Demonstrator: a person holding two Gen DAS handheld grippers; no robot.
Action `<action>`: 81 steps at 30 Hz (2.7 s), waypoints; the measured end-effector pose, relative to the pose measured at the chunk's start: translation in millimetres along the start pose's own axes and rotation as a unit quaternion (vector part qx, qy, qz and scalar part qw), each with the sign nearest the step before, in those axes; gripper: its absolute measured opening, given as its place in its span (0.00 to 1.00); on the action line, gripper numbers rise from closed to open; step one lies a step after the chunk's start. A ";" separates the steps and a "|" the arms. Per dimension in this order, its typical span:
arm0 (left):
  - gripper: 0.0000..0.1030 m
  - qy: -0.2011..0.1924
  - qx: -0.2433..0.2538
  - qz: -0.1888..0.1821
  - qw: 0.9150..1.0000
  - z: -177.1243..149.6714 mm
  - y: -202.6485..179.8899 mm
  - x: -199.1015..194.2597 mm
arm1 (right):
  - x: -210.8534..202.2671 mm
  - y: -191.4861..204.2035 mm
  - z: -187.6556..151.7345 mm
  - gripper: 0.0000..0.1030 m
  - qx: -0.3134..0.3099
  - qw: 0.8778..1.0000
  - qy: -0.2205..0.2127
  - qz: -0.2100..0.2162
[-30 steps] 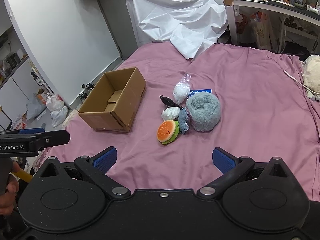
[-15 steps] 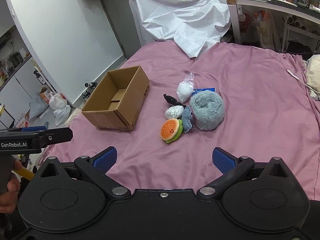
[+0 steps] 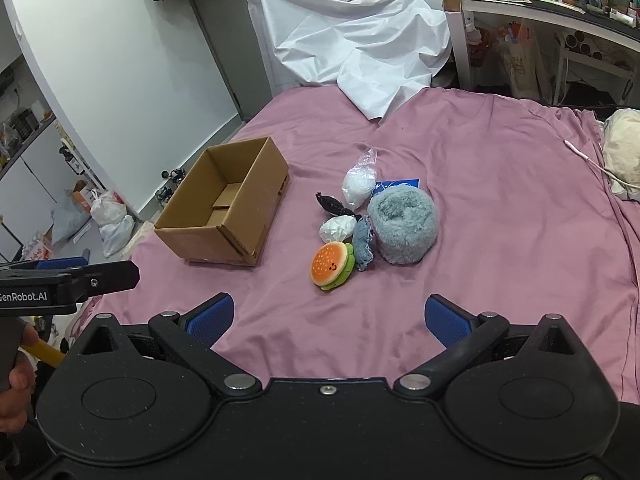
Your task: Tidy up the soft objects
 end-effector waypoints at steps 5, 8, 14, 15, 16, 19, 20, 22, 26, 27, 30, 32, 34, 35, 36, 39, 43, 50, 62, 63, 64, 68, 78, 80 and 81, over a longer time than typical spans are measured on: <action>0.99 -0.001 0.003 -0.003 1.000 0.9 -4.8 1.4 | 0.2 -0.7 1.3 1.00 0.000 1.000 0.000 -0.001; 0.99 0.000 0.004 -0.003 1.000 1.6 -6.1 3.0 | 0.5 -1.0 2.0 1.00 0.000 1.000 -0.001 0.000; 0.99 0.008 0.006 0.001 1.000 2.6 -8.1 10.6 | 2.3 -4.2 1.1 1.00 0.004 1.000 -0.001 0.004; 0.99 0.010 0.007 -0.001 1.000 3.1 -8.4 12.1 | 3.1 -5.0 1.1 1.00 0.005 1.000 0.000 0.005; 0.99 0.011 0.008 -0.003 1.000 3.4 -9.3 13.4 | 4.2 -5.9 0.9 1.00 0.006 1.000 0.000 0.006; 0.99 0.015 0.010 -0.005 1.000 4.2 -12.4 17.5 | 7.7 -8.5 1.0 1.00 0.010 1.000 0.003 0.007; 0.99 0.015 0.010 -0.006 1.000 4.6 -13.5 18.6 | 8.9 -9.9 1.2 1.00 0.012 1.000 0.002 0.008; 0.99 0.015 0.011 -0.007 1.000 5.5 -15.7 22.0 | 11.5 -11.9 1.6 1.00 0.014 1.000 0.002 0.008; 0.99 0.022 0.009 -0.007 1.000 6.3 -18.8 30.3 | 17.6 -16.5 2.7 1.00 0.017 1.000 0.004 0.008; 0.99 0.022 0.008 -0.009 1.000 6.3 -20.0 32.4 | 19.0 -17.8 3.0 1.00 0.018 1.000 0.004 0.008; 0.97 0.023 0.006 -0.008 1.000 7.0 -22.4 37.8 | 22.8 -21.8 3.8 1.00 0.022 1.000 0.004 0.011; 0.97 0.024 0.005 -0.008 1.000 7.5 -23.9 41.9 | 25.7 -24.7 4.1 1.00 0.023 1.000 0.004 0.011; 0.97 0.024 0.003 -0.010 1.000 8.6 -25.1 45.7 | 28.7 -27.8 3.8 0.99 0.025 1.000 0.006 0.013; 0.97 0.024 0.003 -0.011 1.000 9.1 -25.6 47.4 | 30.0 -28.8 3.9 0.99 0.025 1.000 0.006 0.013; 0.97 0.025 0.002 -0.011 1.000 9.9 -26.0 49.7 | 31.5 -30.0 4.1 0.99 0.026 1.000 0.007 0.014; 0.97 0.027 -0.001 -0.013 1.000 11.0 -27.5 57.2 | 37.3 -33.7 4.9 0.96 0.029 0.999 0.010 0.024; 0.96 0.032 -0.001 -0.015 0.999 10.8 -31.1 69.8 | 50.9 -39.0 6.9 0.90 0.038 0.999 0.015 0.032; 0.90 0.051 -0.017 -0.021 0.998 12.9 -34.9 98.3 | 75.8 -45.3 11.7 0.76 0.055 0.997 0.034 0.038; 0.83 0.075 -0.047 -0.026 0.996 19.5 -31.2 142.6 | 109.5 -51.7 23.9 0.62 0.065 0.996 0.050 0.037; 0.82 0.078 -0.050 -0.028 0.995 20.1 -30.9 147.7 | 112.8 -53.0 23.9 0.62 0.067 0.996 0.050 0.039; 0.81 0.081 -0.052 -0.030 0.995 20.1 -30.8 151.3 | 116.0 -55.7 23.0 0.60 0.072 0.995 0.051 0.044; 0.79 0.079 -0.058 -0.045 0.994 19.8 -30.2 165.9 | 127.4 -65.4 20.3 0.51 0.093 0.992 0.050 0.064; 0.70 0.100 -0.080 -0.078 0.989 5.4 -30.0 208.8 | 154.9 -84.0 17.5 0.36 0.149 0.984 0.055 0.084; 0.69 0.099 -0.080 -0.088 0.988 3.0 -30.9 213.7 | 158.7 -86.5 17.4 0.36 0.158 0.982 0.056 0.090; 0.69 0.100 -0.080 -0.094 0.987 1.7 -31.6 216.0 | 160.7 -87.0 17.7 0.36 0.160 0.981 0.056 0.092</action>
Point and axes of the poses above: each gripper's, at about its wrist camera, not at the fingertips, and x roughly the way its jaws point, y to its left, z to its top, the point moved 2 cm from there along x, roughly the way its jaws point, and after that the axes turned 2 degrees about x, right-handed, at the moved point
